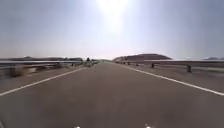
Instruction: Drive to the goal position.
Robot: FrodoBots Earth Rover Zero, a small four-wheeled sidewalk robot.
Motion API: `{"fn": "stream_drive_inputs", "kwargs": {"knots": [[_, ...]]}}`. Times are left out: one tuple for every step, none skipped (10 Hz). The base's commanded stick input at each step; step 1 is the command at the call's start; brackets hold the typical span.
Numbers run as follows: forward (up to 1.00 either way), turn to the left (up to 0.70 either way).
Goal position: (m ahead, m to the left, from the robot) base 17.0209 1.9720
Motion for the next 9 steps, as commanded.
{"fn": "stream_drive_inputs", "kwargs": {"knots": [[0.70,0.00],[0.70,0.00],[0.70,0.00],[0.70,0.00],[0.70,0.00],[0.70,0.00],[0.70,0.00],[0.70,0.03],[0.70,0.12]]}}
